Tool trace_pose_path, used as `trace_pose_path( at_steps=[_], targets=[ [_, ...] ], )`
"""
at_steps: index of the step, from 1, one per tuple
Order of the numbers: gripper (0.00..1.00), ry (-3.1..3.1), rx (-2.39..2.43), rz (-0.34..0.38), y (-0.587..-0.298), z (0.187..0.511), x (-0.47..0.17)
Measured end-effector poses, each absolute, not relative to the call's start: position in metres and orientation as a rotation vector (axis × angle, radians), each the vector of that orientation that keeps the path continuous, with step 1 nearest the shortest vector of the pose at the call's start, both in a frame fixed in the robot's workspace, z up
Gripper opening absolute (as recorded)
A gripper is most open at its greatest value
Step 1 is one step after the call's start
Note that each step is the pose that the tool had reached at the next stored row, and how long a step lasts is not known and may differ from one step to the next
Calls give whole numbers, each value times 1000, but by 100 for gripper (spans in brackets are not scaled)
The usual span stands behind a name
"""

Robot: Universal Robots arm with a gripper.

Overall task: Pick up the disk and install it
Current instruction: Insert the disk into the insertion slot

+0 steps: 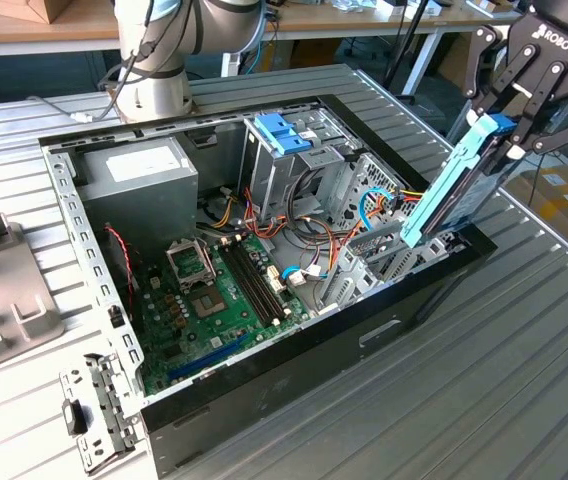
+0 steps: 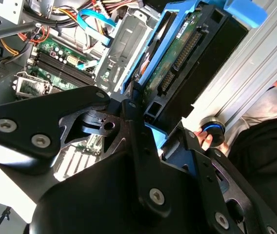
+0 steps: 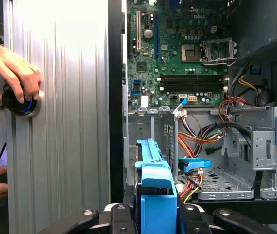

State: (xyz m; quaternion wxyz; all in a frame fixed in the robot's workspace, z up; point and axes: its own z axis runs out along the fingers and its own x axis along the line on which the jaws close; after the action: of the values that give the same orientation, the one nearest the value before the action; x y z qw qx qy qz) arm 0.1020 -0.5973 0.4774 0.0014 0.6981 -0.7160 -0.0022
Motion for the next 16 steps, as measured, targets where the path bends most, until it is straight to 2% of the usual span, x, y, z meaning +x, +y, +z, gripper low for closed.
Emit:
trace_pose_path(
  at_steps=[16],
  targets=[
    [37,-2247,2191,-7,-582,475,81]
  ],
)
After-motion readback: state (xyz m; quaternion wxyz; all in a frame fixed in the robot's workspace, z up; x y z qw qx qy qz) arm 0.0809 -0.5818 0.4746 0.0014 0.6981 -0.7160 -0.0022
